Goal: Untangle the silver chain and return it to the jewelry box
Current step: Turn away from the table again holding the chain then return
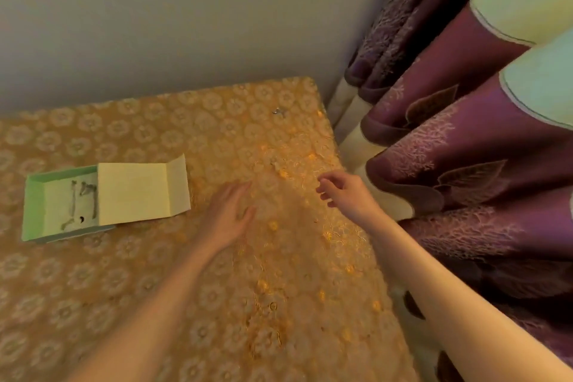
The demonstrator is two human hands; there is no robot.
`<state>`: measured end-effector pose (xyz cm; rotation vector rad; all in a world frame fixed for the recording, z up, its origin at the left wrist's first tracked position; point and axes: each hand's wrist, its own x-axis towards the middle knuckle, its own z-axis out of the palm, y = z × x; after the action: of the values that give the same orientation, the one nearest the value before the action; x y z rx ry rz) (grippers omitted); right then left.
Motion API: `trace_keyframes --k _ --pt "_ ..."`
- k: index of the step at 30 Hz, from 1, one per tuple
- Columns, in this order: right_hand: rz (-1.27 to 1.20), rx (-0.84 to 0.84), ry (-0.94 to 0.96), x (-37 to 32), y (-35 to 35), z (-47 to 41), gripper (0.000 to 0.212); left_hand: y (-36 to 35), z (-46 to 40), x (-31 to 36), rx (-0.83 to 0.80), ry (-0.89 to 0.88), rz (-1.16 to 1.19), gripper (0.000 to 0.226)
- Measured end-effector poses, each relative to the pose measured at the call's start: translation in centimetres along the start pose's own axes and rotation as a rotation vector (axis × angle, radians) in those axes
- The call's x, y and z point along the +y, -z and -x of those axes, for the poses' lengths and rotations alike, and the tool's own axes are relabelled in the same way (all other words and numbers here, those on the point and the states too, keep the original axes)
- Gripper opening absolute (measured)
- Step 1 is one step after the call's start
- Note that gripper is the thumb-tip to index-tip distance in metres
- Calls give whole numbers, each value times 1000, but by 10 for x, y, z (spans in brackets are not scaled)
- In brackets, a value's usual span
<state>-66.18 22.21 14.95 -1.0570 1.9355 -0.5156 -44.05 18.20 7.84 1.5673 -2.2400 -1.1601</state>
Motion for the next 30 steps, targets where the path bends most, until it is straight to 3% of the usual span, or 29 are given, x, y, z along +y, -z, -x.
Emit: trace_keyframes --k 6,15,22,27,30 --pt "190 107 107 -21 -23 -131 34 -17 -63 -39 -77 -49 -436 79" --pt "471 301 296 -31 -53 -228 35 -28 -70 -50 -67 -32 -493 82" --pt "587 477 611 -20 -60 -222 12 -30 -68 -51 -67 -37 -498 80" --pt "682 349 537 -22 -61 -217 19 -28 -70 -48 -131 -5 -506 81" --pt "443 275 430 -24 -57 -192 16 -25 -72 -46 -161 20 -476 82"
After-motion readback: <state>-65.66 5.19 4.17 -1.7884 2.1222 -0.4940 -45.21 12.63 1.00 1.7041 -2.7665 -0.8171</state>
